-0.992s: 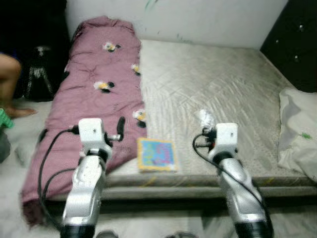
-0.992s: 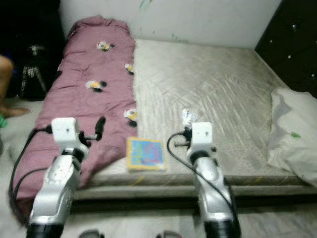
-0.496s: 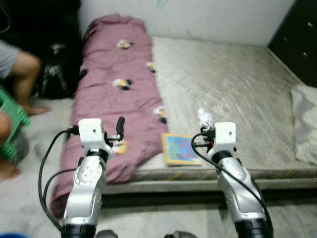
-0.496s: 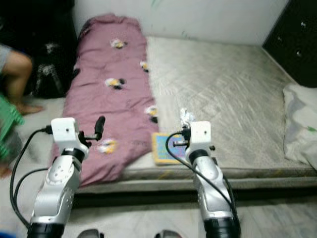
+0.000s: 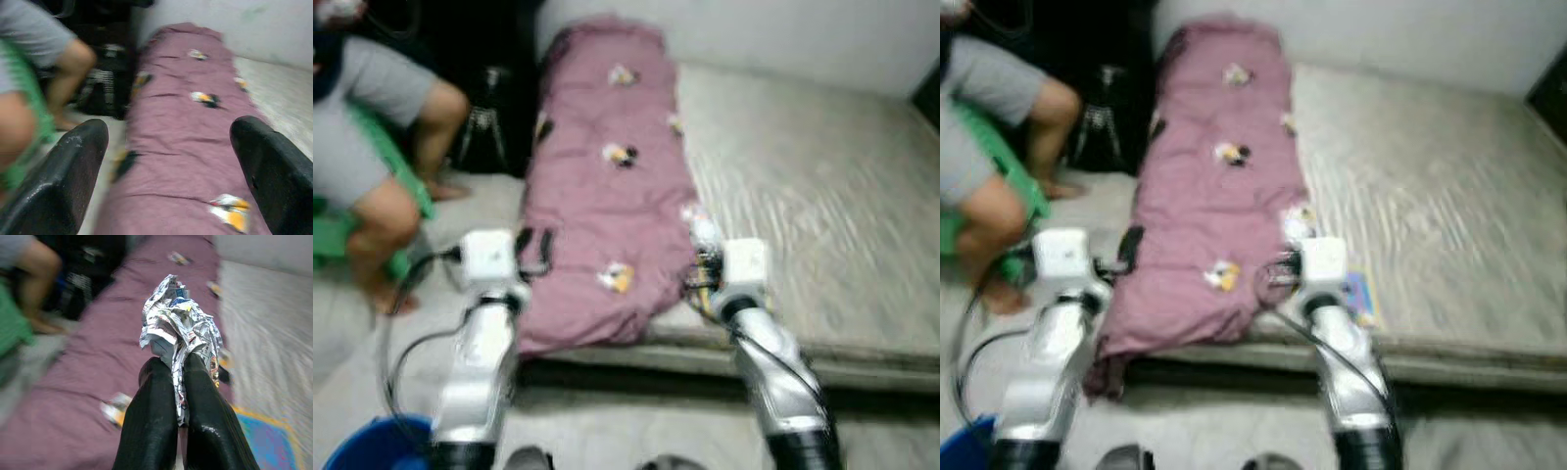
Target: Clean up the room
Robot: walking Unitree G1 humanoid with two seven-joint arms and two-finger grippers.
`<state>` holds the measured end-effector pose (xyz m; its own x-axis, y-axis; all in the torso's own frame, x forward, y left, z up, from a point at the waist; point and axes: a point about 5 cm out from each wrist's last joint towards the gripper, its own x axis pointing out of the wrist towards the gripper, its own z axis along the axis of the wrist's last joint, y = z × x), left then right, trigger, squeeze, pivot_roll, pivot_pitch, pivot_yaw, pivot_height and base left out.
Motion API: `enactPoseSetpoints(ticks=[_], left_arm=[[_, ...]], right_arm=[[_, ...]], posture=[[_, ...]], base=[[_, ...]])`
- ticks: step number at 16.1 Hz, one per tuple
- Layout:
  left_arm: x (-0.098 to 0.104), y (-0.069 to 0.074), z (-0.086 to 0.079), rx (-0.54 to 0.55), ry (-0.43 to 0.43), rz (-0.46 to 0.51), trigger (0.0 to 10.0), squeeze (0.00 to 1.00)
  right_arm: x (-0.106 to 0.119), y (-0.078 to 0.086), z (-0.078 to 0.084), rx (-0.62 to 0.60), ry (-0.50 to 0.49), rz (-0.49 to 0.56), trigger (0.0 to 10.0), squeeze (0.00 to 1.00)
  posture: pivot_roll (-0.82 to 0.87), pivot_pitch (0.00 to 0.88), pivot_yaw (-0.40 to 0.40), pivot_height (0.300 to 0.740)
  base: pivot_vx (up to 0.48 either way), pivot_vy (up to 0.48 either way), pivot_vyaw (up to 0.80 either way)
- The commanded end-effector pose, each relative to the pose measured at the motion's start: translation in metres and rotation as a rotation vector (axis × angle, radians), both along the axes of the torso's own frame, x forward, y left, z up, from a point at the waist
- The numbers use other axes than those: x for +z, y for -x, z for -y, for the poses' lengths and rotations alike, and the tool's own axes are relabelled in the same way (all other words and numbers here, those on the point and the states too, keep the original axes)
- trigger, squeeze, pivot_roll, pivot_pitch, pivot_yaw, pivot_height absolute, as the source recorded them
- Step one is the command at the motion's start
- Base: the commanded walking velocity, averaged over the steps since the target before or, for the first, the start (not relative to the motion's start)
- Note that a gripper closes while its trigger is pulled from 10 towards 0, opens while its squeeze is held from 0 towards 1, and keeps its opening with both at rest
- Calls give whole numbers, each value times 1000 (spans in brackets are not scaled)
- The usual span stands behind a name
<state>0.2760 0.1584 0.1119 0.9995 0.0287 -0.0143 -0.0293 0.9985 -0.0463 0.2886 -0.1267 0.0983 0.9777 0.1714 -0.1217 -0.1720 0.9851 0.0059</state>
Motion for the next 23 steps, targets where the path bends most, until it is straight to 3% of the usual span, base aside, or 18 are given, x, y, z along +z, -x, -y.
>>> enactPoseSetpoints(ticks=[1,23], left_arm=[[1,1,4,-2,8,2,10000,0],[-5,7,-1,15,-17,-14,10000,0]], right_arm=[[1,0,9,-20,19,4,10000,0],[0,-2,7,-2,11,15,10000,0]], posture=[[-9,62,-116,740],[16,32,-129,740]], base=[[0,0,800],[0,0,760]])
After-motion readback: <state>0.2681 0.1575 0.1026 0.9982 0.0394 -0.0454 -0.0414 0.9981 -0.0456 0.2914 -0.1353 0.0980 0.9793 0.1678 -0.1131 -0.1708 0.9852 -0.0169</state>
